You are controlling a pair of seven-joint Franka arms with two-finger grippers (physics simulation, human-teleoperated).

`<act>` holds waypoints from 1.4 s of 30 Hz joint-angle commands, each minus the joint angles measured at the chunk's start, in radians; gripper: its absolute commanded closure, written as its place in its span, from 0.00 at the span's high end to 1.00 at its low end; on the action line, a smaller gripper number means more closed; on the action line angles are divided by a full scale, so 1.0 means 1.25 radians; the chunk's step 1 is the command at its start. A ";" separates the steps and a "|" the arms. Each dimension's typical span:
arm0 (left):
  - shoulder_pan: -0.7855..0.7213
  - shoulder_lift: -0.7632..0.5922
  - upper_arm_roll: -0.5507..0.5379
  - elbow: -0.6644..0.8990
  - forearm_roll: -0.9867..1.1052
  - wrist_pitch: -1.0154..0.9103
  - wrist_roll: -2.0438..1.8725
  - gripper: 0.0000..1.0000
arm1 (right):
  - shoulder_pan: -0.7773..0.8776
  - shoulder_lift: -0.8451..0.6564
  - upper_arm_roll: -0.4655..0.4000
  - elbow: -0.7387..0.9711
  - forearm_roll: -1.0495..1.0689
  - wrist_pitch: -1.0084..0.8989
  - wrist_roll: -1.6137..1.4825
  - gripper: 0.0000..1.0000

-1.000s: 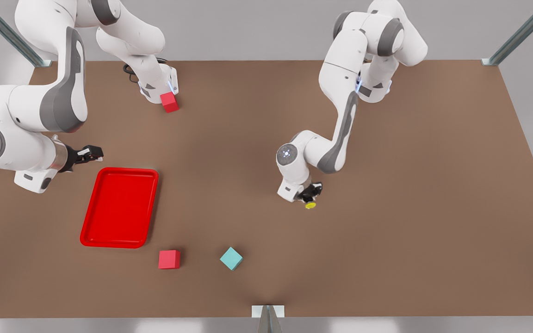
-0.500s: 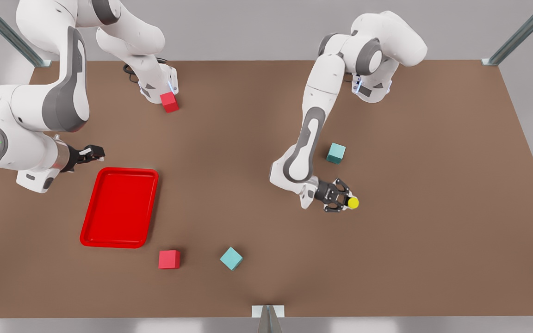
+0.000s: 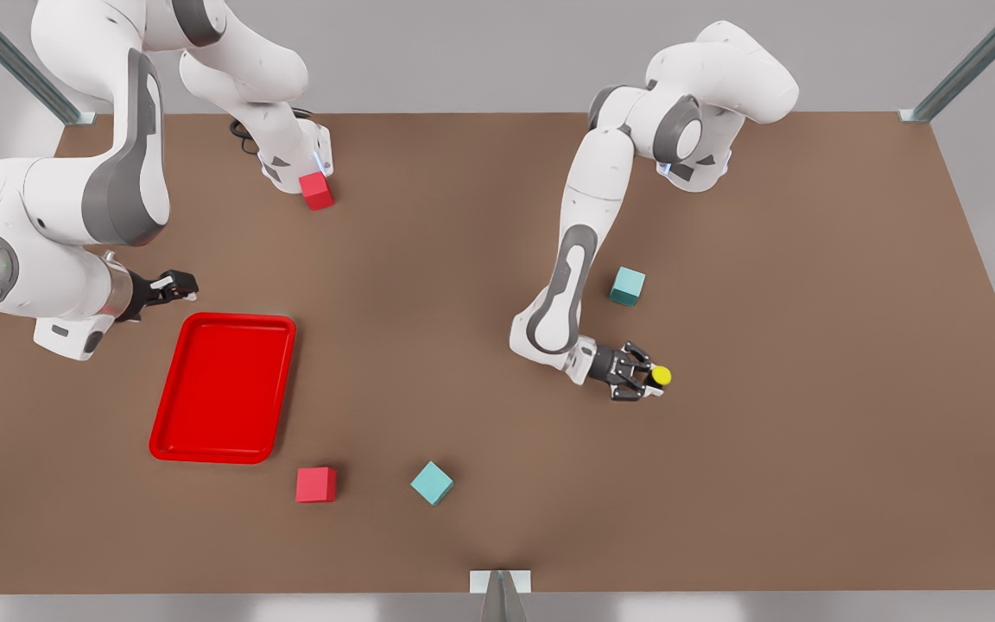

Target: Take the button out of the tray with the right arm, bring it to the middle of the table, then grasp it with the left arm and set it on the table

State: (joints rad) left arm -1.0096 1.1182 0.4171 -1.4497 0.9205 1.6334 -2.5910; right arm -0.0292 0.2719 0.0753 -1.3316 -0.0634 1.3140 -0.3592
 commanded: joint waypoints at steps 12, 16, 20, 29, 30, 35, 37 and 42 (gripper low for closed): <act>-0.008 0.009 -0.001 -0.001 0.011 0.022 -0.391 1.00 | -0.002 0.000 0.000 0.001 -0.001 0.001 -0.001 1.00; -0.008 0.007 0.000 0.000 0.015 0.022 -0.384 1.00 | -0.002 0.000 0.000 0.001 -0.002 0.001 -0.001 1.00; -0.007 0.007 0.000 0.000 0.026 0.021 -0.379 1.00 | -0.002 0.000 0.000 0.001 -0.002 0.001 -0.001 1.00; -0.007 0.006 0.000 0.000 0.024 0.022 -0.358 1.00 | 0.000 0.000 0.000 0.001 -0.003 0.001 0.008 1.00; -0.007 0.006 0.000 0.000 0.024 0.022 -0.356 1.00 | 0.000 0.001 0.000 0.001 -0.003 0.001 0.008 1.00; -0.006 0.005 0.003 0.000 0.027 0.022 -0.347 1.00 | 0.000 0.001 0.000 0.001 -0.005 0.001 0.008 1.00; -0.006 0.004 0.003 0.000 0.037 0.022 -0.347 1.00 | 0.000 0.001 0.000 0.001 -0.005 0.001 0.008 1.00; -0.007 -0.005 0.005 0.000 0.037 0.019 -0.339 1.00 | 0.001 0.001 0.000 0.001 -0.005 0.002 0.008 1.00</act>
State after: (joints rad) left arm -1.0183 1.1163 0.4226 -1.4499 0.9651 1.6610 -2.8973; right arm -0.0286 0.2742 0.0751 -1.3304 -0.0691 1.3161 -0.3542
